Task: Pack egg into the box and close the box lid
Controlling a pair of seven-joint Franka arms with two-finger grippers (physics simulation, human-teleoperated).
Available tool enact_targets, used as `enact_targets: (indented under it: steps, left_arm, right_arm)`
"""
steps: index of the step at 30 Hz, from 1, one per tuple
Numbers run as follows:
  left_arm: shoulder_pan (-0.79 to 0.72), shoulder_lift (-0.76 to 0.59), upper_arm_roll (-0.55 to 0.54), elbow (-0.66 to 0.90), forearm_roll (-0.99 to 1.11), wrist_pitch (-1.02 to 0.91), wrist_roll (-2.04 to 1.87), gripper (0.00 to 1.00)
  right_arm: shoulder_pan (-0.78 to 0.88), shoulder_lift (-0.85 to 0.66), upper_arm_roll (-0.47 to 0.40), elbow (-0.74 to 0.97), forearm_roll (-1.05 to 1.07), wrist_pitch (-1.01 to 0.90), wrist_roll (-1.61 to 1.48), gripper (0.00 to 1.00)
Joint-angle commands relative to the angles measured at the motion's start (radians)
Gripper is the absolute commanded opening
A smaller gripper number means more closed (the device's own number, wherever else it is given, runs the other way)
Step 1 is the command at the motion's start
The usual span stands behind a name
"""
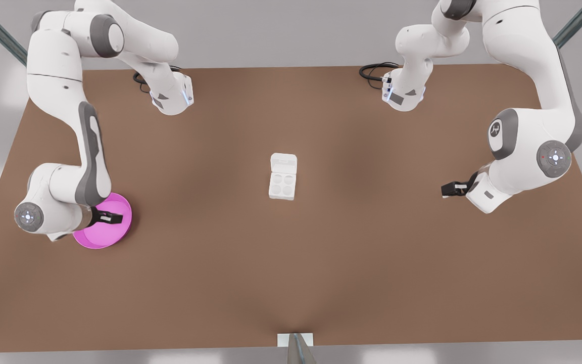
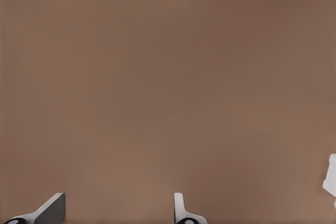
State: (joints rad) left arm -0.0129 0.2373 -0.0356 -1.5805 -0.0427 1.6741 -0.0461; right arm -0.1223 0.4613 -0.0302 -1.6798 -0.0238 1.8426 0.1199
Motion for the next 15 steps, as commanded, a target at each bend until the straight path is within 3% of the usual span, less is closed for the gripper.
enact_targets:
  steps: [1, 2, 4, 7, 15]
  left_arm:
    - [0.001, -0.001, -0.001, 0.0, 0.0, 0.004, -0.017, 1.0]
    - [0.001, -0.001, 0.0, 0.0, 0.0, 0.003, -0.015, 1.0]
    - [0.001, -0.001, 0.0, 0.0, 0.0, 0.003, -0.015, 1.0]
    - [0.001, -0.001, 0.0, 0.0, 0.0, 0.003, -0.014, 1.0]
    - [-0.001, 0.001, -0.001, 0.0, 0.0, 0.003, -0.014, 1.0]
  right_arm:
    - [-0.004, -0.004, -0.027, -0.044, 0.09, 0.161, 0.216, 1.0]
    - [-0.002, -0.004, -0.051, -0.069, 0.191, 0.188, 0.216, 1.0]
    - [0.004, -0.02, -0.094, -0.199, 0.205, 0.437, 0.238, 1.0]
    - [0.013, -0.02, -0.102, -0.253, 0.205, 0.569, 0.29, 1.0]
    - [0.013, -0.035, -0.111, -0.376, 0.211, 0.751, 0.468, 1.0]
